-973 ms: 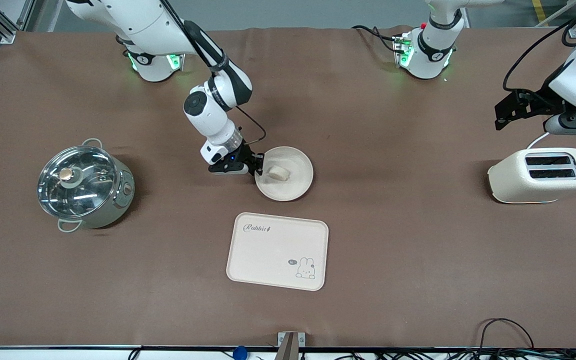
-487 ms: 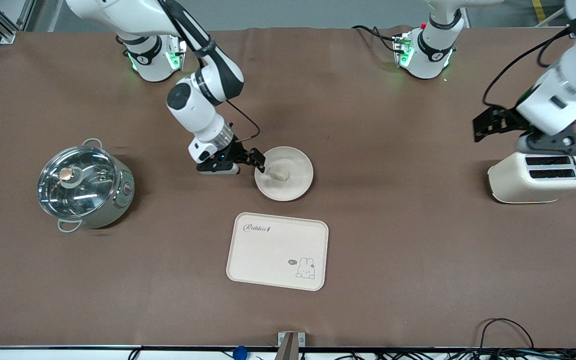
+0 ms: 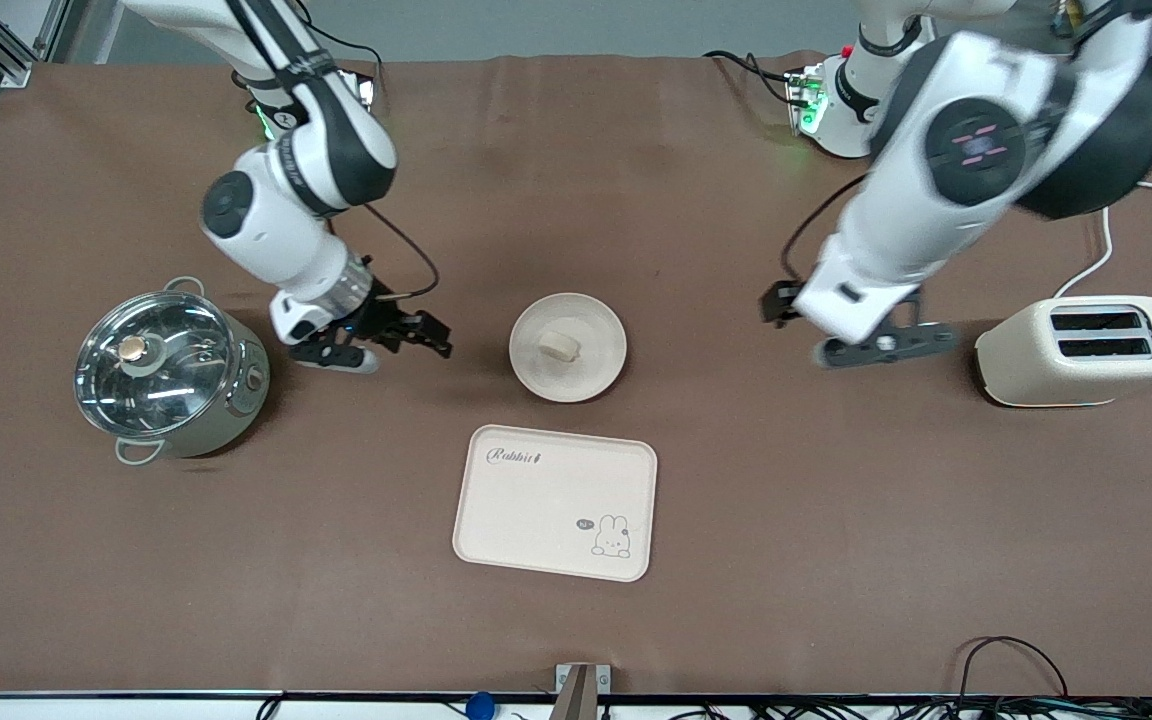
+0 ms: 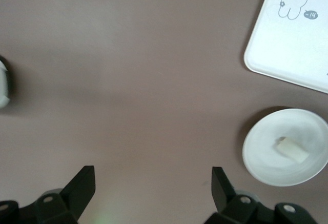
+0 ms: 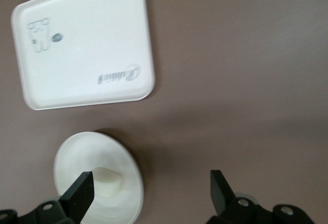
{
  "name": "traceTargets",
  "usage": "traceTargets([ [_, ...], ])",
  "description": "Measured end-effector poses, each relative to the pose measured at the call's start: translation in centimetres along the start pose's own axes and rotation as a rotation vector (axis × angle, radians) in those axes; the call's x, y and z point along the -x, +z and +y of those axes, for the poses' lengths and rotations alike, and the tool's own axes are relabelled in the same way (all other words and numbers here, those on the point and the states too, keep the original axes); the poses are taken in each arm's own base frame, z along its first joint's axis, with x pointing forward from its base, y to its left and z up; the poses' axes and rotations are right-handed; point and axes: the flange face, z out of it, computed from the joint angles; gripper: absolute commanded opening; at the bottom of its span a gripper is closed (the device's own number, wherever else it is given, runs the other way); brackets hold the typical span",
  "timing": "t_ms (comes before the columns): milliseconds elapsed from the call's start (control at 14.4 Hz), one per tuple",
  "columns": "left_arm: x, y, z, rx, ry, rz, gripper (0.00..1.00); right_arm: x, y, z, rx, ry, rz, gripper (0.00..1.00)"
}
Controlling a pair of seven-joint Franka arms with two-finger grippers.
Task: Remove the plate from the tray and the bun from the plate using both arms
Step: 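Open the right gripper and withdraw it while the left gripper reaches the bun, then lower the left gripper onto the bun and grasp it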
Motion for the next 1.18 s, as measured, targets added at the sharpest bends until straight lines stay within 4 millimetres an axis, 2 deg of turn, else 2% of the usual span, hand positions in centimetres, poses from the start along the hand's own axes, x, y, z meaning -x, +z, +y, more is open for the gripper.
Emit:
traceTargets([
  [139, 0.7, 3.5, 4.2, 0.008, -0.072, -0.004, 1.00, -2.5, -3.8, 2.4, 0.086, -0.025, -0.037, 1.00],
  [278, 1.8, 7.3, 8.3, 0.024, -0.124, -0.006, 1.00, -4.3, -8.6, 4.2, 0.135, -0.051, -0.083, 1.00],
  [556, 4.6, 13.9, 15.8, 0.110, -0.247, 0.015, 1.00, -5.5, -17.2, 7.4, 0.211, -0.119, -0.083, 1.00],
  [765, 6.7, 18.1, 19.3, 0.140, -0.373, 0.001, 1.00, -5.7, -22.0, 10.3, 0.272, -0.164, -0.052, 1.00],
  [973, 8.4, 21.7, 21.8, 0.161, -0.504, -0.019, 1.00, -5.4, -27.6, 13.3, 0.283, -0.163, -0.055, 1.00],
  [1043, 8.8, 22.8, 22.3, 0.167, -0.538, -0.025, 1.00, -5.1, -29.6, 13.9, 0.283, -0.155, -0.059, 1.00],
  [1182, 9.9, 24.8, 23.4, 0.169, -0.583, -0.036, 0.99, -4.2, -32.7, 13.7, 0.286, -0.151, -0.057, 1.00],
])
